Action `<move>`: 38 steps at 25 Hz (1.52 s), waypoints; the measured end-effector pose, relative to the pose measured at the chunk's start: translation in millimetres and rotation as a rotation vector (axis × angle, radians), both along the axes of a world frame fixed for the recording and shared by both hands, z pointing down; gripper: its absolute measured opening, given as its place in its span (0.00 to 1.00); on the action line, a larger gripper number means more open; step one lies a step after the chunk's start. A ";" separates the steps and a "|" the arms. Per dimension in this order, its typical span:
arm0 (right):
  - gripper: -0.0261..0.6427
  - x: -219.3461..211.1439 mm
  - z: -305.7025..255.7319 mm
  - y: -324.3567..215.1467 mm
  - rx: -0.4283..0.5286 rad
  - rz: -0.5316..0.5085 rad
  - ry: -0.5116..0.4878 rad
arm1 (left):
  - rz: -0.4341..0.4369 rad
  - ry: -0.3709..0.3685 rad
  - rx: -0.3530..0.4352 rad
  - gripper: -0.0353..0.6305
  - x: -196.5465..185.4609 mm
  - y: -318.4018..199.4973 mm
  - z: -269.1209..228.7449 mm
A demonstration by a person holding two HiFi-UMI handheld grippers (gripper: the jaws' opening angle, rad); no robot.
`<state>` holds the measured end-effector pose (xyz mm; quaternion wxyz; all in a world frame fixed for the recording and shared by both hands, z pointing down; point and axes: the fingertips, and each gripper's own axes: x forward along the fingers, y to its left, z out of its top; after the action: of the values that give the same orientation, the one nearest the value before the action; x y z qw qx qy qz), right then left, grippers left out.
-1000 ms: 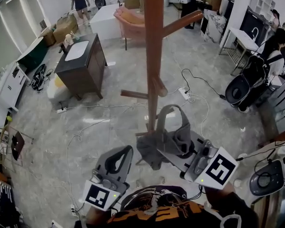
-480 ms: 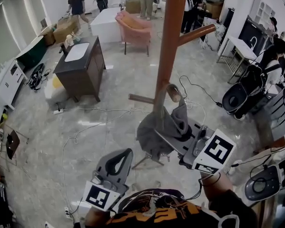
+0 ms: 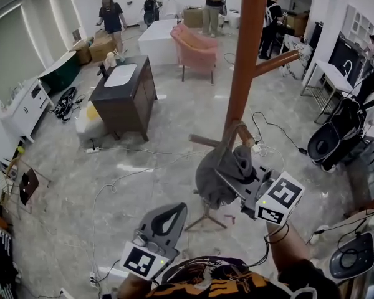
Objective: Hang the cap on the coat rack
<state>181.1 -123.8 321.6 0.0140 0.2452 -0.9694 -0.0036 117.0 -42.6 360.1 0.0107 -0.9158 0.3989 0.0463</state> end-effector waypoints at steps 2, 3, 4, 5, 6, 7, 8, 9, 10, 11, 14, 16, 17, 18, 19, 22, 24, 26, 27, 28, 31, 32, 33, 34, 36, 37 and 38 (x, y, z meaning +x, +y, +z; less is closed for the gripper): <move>0.09 2.8 4.8 -4.8 -0.011 0.006 -0.009 | -0.005 -0.004 -0.001 0.09 1.1 0.3 1.4; 0.09 4.4 6.2 -7.4 -0.013 0.012 -0.015 | -0.008 -0.005 -0.002 0.09 1.4 0.4 1.9; 0.09 5.8 7.3 -9.9 -0.012 0.020 -0.018 | -0.011 -0.005 -0.003 0.09 1.4 0.6 2.2; 0.09 6.8 8.4 -12.3 -0.009 0.030 -0.019 | -0.013 -0.005 -0.003 0.09 1.2 1.0 2.2; 0.09 7.3 9.5 -14.4 -0.003 0.040 -0.018 | -0.016 -0.005 -0.001 0.09 0.7 1.5 2.1; 0.09 7.4 10.7 -15.9 0.008 0.049 -0.015 | -0.018 -0.004 0.001 0.09 0.0 1.9 2.2; 0.09 7.3 11.9 -16.6 0.022 0.057 -0.011 | -0.021 -0.004 0.004 0.09 -0.8 2.3 2.7; 0.09 7.3 13.3 -16.4 0.038 0.062 -0.007 | -0.024 -0.005 0.006 0.09 -1.2 2.7 3.9; 0.10 7.7 14.5 -15.6 0.056 0.065 -0.002 | -0.028 -0.006 0.006 0.09 -1.3 3.1 5.2; 0.10 8.2 15.3 -14.3 0.072 0.066 0.001 | -0.032 -0.006 0.005 0.09 -0.9 3.3 6.2; 0.12 8.5 14.1 -11.0 0.099 0.058 0.001 | -0.041 -0.004 0.002 0.09 -0.1 0.9 5.6; 0.16 7.4 12.3 -10.6 0.099 0.052 -0.008 | -0.042 -0.005 0.004 0.09 -0.7 -1.5 3.5; 0.18 7.4 12.0 -10.5 0.097 0.053 -0.014 | -0.041 -0.004 0.004 0.09 -0.9 -2.2 2.8; 0.20 7.9 12.1 -10.3 0.097 0.057 -0.020 | -0.040 -0.004 0.003 0.09 -0.9 -2.5 2.6; 0.22 8.9 12.2 -10.2 0.097 0.063 -0.027 | -0.039 -0.004 0.001 0.09 -0.9 -2.9 2.8; 0.30 12.6 12.2 -10.3 0.097 0.090 -0.049 | -0.034 -0.007 -0.004 0.09 -1.6 -5.2 2.0; 0.36 15.6 12.5 -9.9 0.098 0.108 -0.063 | -0.030 -0.006 -0.002 0.09 -1.3 -6.1 1.0; 0.42 19.8 12.8 -8.7 0.097 0.124 -0.077 | -0.025 -0.008 0.002 0.09 0.5 -5.7 0.5; 0.45 22.3 12.9 -8.1 0.095 0.134 -0.085 | -0.022 -0.008 0.005 0.09 1.6 -5.2 0.1; 0.48 25.3 13.0 -7.7 0.094 0.146 -0.094 | -0.019 -0.007 0.007 0.09 2.7 -4.5 -0.2; 0.60 34.7 15.8 -7.0 0.089 0.183 -0.120 | -0.013 -0.008 0.008 0.09 5.8 -2.8 0.9; 0.63 37.2 17.8 -6.5 0.087 0.191 -0.124 | -0.011 -0.009 0.007 0.09 6.8 -2.4 1.9; 0.65 39.3 19.8 -6.0 0.084 0.197 -0.125 | -0.009 -0.011 0.007 0.09 7.7 -1.9 3.1; 0.68 41.1 21.8 -5.6 0.081 0.204 -0.125 | -0.007 -0.013 0.007 0.09 8.4 -1.5 4.0; 0.74 44.0 25.6 -5.5 0.076 0.221 -0.117 | -0.005 -0.013 0.008 0.09 8.7 -0.7 4.3; 0.77 45.0 28.0 -5.5 0.075 0.229 -0.108 | -0.004 -0.012 0.007 0.09 8.6 -0.3 4.1; 0.79 45.9 30.9 -4.8 0.073 0.235 -0.097 | -0.004 -0.012 0.005 0.09 8.6 0.1 4.3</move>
<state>227.1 -128.6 352.5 -0.0413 0.3571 -0.9328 -0.0255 125.6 -42.5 364.4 0.0155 -0.9152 0.4005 0.0417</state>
